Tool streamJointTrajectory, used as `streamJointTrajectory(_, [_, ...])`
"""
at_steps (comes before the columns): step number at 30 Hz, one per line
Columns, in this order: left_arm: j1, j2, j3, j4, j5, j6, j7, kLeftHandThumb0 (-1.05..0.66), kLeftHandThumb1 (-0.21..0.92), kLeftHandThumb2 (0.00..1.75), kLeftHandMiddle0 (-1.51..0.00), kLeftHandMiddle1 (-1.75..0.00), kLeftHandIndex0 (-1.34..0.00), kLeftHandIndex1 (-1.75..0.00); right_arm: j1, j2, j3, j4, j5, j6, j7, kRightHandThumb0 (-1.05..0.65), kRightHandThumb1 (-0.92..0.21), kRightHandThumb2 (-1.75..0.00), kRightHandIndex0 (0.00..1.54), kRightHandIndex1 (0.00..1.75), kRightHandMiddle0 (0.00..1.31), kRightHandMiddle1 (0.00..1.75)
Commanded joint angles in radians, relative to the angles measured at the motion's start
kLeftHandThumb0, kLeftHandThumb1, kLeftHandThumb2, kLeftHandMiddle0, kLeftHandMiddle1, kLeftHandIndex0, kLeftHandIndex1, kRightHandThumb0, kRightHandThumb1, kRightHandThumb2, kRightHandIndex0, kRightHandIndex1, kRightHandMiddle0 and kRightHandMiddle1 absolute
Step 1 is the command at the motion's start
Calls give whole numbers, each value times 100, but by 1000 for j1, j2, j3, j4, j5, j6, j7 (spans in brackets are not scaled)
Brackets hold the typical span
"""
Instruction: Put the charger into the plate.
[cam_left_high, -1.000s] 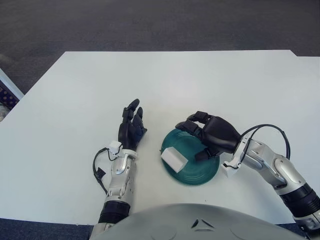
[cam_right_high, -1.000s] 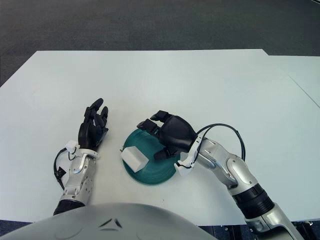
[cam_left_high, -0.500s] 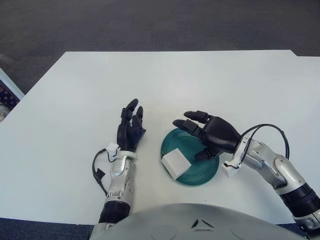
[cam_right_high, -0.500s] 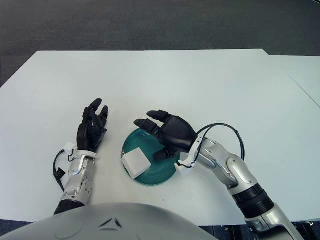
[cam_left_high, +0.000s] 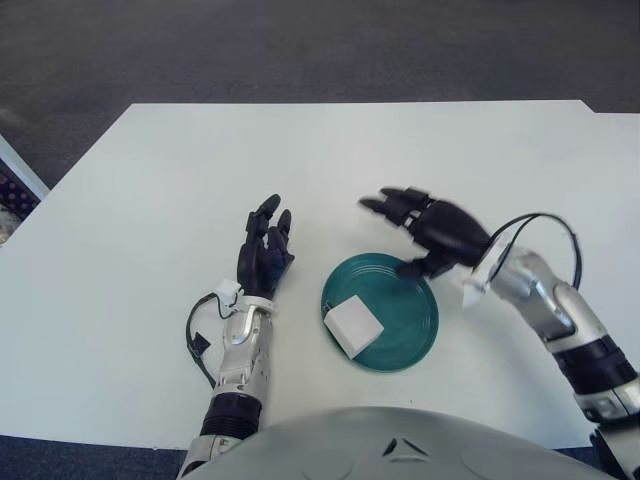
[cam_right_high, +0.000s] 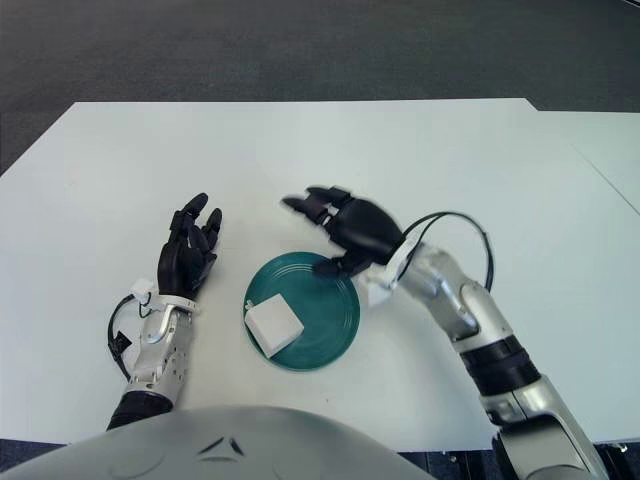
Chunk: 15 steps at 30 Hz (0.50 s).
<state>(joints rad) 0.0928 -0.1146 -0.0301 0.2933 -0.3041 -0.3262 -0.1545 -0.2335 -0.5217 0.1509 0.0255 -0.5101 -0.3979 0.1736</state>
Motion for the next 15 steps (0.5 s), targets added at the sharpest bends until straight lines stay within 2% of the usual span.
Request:
streamJointTrajectory(1, [48, -20, 12, 66, 5, 23, -9, -79, 92, 90, -25, 0, 0, -66, 8, 52, -62, 64, 114, 31, -30, -105, -92, -92, 21, 1, 0, 45])
streamJointTrajectory(6, [46, -3, 24, 78, 5, 25, -30, -81, 92, 89, -24, 0, 0, -66, 52, 101, -140, 135, 269, 21, -48, -105, -92, -92, 24, 1, 0, 54])
streamJointTrajectory(8, [40, 1, 32, 83, -1, 38, -35, -82, 92, 89, -24, 0, 0, -67, 57, 137, -161, 209, 326, -6, -60, -104, -92, -92, 25, 2, 0, 56])
streamJointTrajectory(12, [36, 1, 48, 93, -15, 43, -57, -83, 92, 87, -26, -1, 0, -70, 57, 180, -183, 277, 389, -34, -68, -102, -92, -92, 26, 1, 0, 61])
streamJointTrajectory(15, [35, 1, 54, 106, -13, 31, -75, -83, 92, 87, -27, -1, 0, -71, 71, 233, -208, 293, 472, -10, -60, -100, -92, -92, 26, 1, 0, 64])
